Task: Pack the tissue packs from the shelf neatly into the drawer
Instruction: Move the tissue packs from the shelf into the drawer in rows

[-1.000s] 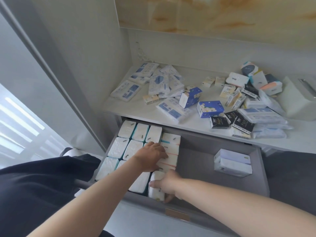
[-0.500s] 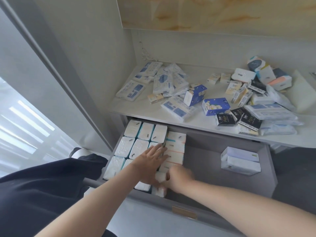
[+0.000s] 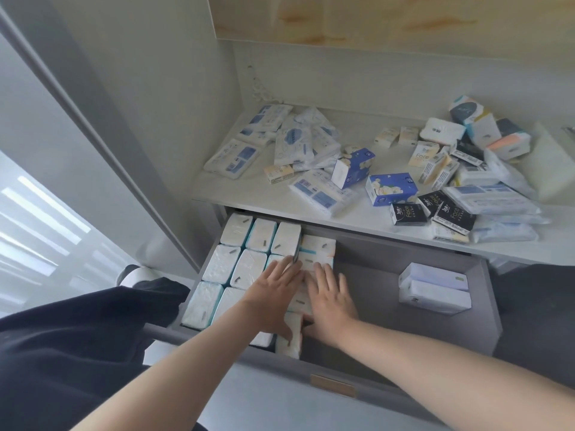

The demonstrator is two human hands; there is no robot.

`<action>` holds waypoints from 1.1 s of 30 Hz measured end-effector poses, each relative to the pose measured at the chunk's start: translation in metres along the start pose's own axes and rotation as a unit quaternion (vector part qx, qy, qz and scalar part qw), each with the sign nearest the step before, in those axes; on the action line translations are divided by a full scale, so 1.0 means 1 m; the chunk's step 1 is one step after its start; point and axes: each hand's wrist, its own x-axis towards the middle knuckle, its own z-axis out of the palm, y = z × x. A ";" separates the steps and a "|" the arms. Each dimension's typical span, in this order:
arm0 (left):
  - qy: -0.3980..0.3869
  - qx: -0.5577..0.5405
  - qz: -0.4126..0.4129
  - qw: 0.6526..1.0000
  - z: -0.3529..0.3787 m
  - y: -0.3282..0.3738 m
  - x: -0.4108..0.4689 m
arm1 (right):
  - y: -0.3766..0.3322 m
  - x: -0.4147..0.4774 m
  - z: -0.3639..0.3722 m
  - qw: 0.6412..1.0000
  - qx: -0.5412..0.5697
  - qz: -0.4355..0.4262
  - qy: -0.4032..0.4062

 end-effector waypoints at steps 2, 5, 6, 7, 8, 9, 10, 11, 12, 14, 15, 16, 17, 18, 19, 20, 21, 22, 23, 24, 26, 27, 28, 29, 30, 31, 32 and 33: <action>-0.009 0.013 0.014 1.000 -0.001 -0.004 -0.003 | -0.002 0.000 0.007 1.000 0.013 0.000 0.007; -0.021 0.052 0.007 0.998 -0.005 -0.002 -0.001 | 0.006 0.003 0.006 0.999 0.037 -0.022 0.004; -0.028 0.062 0.007 0.998 -0.007 0.001 0.002 | 0.009 0.004 0.004 0.998 0.049 -0.032 -0.004; -0.034 0.073 0.009 0.997 -0.010 0.003 0.005 | 0.013 0.004 0.000 0.997 0.061 -0.042 -0.015; -0.040 0.082 0.011 0.996 -0.013 0.004 0.008 | 0.016 0.005 -0.006 0.996 0.068 -0.051 -0.028; -0.044 0.081 0.015 0.996 -0.019 0.003 0.011 | 0.019 0.005 -0.013 0.995 0.069 -0.060 -0.035; -0.039 0.063 0.020 0.997 -0.026 0.001 0.014 | 0.023 0.006 -0.022 0.995 0.067 -0.068 -0.035; -0.028 0.028 0.020 0.999 -0.035 -0.003 0.017 | 0.028 0.007 -0.032 0.994 0.067 -0.076 -0.032; -0.014 -0.028 0.013 0.999 -0.044 -0.007 0.020 | 0.035 0.007 -0.043 0.994 0.074 -0.081 -0.027; 0.005 -0.147 -0.016 0.989 -0.068 -0.013 0.028 | 0.054 0.009 -0.065 0.990 0.114 -0.079 -0.016; 0.016 -0.180 -0.029 0.983 -0.079 -0.014 0.032 | 0.065 0.009 -0.077 0.988 0.133 -0.075 -0.005; 0.030 -0.199 -0.041 0.979 -0.091 -0.014 0.039 | 0.078 0.010 -0.088 0.987 0.145 -0.069 0.008; 0.044 -0.210 -0.049 0.975 -0.104 -0.012 0.046 | 0.091 0.009 -0.099 0.986 0.152 -0.061 0.021; 0.059 -0.222 -0.054 0.972 -0.116 -0.010 0.053 | 0.105 0.009 -0.110 0.985 0.163 -0.051 0.033; 0.074 -0.238 -0.056 0.967 -0.130 -0.007 0.062 | 0.120 0.009 -0.121 0.982 0.182 -0.038 0.045; 0.090 -0.256 -0.057 0.961 -0.144 -0.003 0.072 | 0.136 0.009 -0.132 0.977 0.205 -0.023 0.060; 0.107 -0.270 -0.055 0.955 -0.158 0.001 0.083 | 0.151 0.009 -0.143 0.971 0.226 -0.007 0.075; 0.122 -0.281 -0.052 0.950 -0.172 0.005 0.096 | 0.168 0.008 -0.152 0.966 0.242 0.006 0.091; 0.136 -0.290 -0.050 0.946 -0.186 0.009 0.108 | 0.185 0.009 -0.161 0.961 0.252 0.017 0.109; 0.150 -0.299 -0.050 0.941 -0.199 0.014 0.122 | 0.202 0.010 -0.168 0.957 0.257 0.028 0.131; 0.178 -0.312 -0.055 0.931 -0.225 0.023 0.150 | 0.238 0.013 -0.180 0.948 0.260 0.056 0.175; 0.191 -0.318 -0.056 0.927 -0.237 0.027 0.165 | 0.257 0.015 -0.184 0.944 0.258 0.072 0.195; 0.201 -0.325 -0.057 0.922 -0.248 0.031 0.179 | 0.276 0.019 -0.187 0.940 0.252 0.087 0.212; 0.208 -0.331 -0.058 0.919 -0.258 0.036 0.194 | 0.294 0.023 -0.189 0.938 0.242 0.102 0.226; 0.216 -0.332 -0.056 0.917 -0.267 0.039 0.208 | 0.312 0.028 -0.190 0.936 0.233 0.117 0.238; 0.224 -0.326 -0.048 0.917 -0.273 0.042 0.224 | 0.329 0.033 -0.190 0.933 0.222 0.134 0.250; 0.232 -0.315 -0.040 0.920 -0.279 0.045 0.240 | 0.345 0.038 -0.190 0.929 0.210 0.151 0.264; 0.235 -0.303 -0.035 0.923 -0.284 0.047 0.256 | 0.360 0.042 -0.191 0.924 0.197 0.167 0.281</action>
